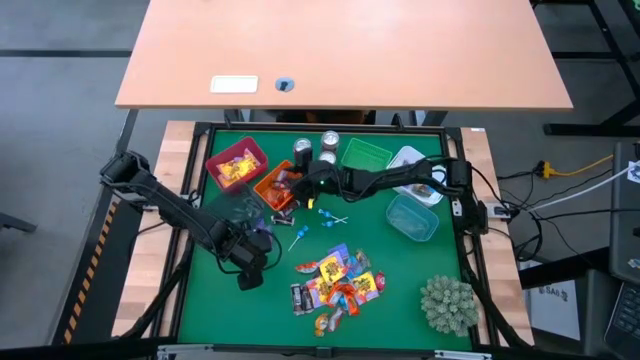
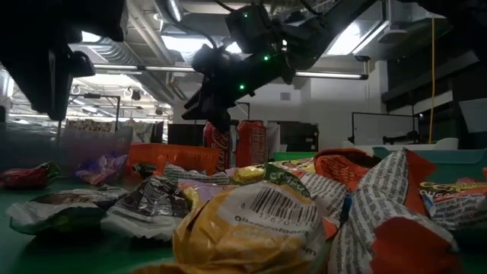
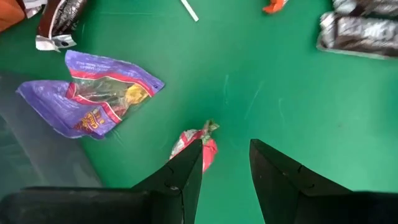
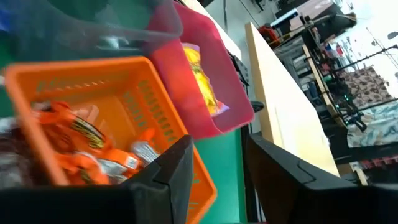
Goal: Sort candy
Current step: Put the red candy into the black bin
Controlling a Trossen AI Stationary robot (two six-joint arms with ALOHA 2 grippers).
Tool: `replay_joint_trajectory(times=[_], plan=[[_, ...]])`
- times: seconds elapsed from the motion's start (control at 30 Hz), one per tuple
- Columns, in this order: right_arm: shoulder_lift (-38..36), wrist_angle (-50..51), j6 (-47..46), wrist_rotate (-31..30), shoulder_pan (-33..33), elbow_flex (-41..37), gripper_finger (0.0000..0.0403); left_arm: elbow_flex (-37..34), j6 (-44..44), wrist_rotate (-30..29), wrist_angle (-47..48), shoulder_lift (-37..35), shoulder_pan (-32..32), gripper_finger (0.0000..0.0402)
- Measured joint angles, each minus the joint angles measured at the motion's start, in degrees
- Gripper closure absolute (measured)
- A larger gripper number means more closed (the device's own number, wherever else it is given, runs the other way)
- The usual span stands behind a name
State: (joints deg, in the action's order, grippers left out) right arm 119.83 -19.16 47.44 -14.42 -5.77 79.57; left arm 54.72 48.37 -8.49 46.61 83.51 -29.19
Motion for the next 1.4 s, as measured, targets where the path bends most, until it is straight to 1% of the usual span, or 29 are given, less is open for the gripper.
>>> replay_joint_trajectory(times=[0.13, 0.33, 0.83, 0.93, 1.03, 1.17, 1.3, 1.4], plan=[[-1.3, 1.9, 0.8, -3.1, 1.9, 0.0, 0.0251, 0.0, -2.3, -0.4, 0.0, 2.5, 0.0, 0.0280], [-4.3, 9.6, 0.6, -4.5, 3.7, 0.0, 0.0251, 0.0, -5.3, -0.4, -0.3, 6.0, 0.0, 0.0280], [-9.9, 23.4, -2.7, -5.1, 4.3, 0.0, 0.0251, 0.0, -5.5, -0.7, -1.5, 13.2, 0.0, 0.0280], [-11.1, 26.3, -5.3, -5.1, 4.3, 0.0, 0.0251, 0.0, -5.5, -0.7, -1.2, 13.8, 0.0, 0.0284], [-12.5, 31.1, -8.1, -5.1, 4.3, 0.0, 0.0251, 0.0, -5.5, -0.6, -1.1, 13.8, 0.0, 0.0304], [-14.9, 39.2, -11.4, -4.6, 4.3, 0.0, 0.0251, 0.0, -5.5, -0.5, -1.0, 13.8, 0.0, 0.0346], [-17.4, 47.6, -15.9, -1.7, 4.3, 0.0, 0.0251, 0.1, -5.3, -0.5, -1.1, 13.8, 0.1, 0.0384], [-19.0, 52.6, -19.1, 1.1, 4.3, 0.0, 0.0251, 0.1, -5.0, -0.4, -1.2, 13.8, 0.2, 0.0397]])
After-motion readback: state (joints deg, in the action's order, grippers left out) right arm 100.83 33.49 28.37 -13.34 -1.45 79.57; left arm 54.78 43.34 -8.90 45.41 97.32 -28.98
